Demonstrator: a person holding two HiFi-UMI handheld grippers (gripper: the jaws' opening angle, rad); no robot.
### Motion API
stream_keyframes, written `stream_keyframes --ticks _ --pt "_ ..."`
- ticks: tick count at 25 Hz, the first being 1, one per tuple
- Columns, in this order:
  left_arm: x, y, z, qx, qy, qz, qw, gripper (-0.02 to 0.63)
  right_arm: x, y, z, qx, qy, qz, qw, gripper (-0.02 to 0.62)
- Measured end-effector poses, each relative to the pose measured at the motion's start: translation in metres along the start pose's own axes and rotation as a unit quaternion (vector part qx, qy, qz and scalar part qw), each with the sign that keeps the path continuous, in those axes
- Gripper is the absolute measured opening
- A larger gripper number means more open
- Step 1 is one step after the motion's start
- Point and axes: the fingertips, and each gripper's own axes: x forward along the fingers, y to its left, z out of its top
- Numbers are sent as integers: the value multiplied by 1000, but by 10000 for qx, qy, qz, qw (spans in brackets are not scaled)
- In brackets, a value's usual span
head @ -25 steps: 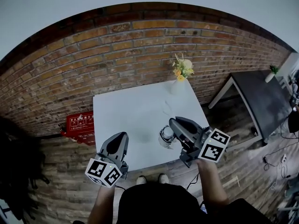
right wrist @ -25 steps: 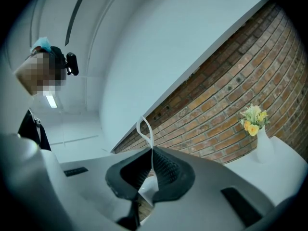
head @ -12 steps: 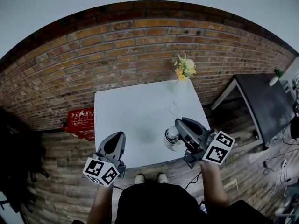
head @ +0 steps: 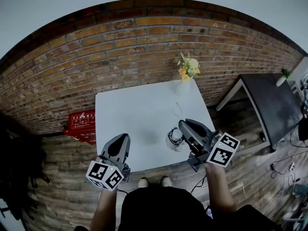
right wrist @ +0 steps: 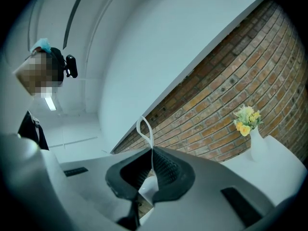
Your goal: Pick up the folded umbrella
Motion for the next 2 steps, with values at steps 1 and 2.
stream_keyframes --ticks 1,2 --pt "0 0 0 1 4 -6 10000 15 -1 -1 -1 3 8 -15 10000 25" --pt "0 -1 -1 1 8 -12 10000 14 -1 -1 -3 5 15 -30 10000 25"
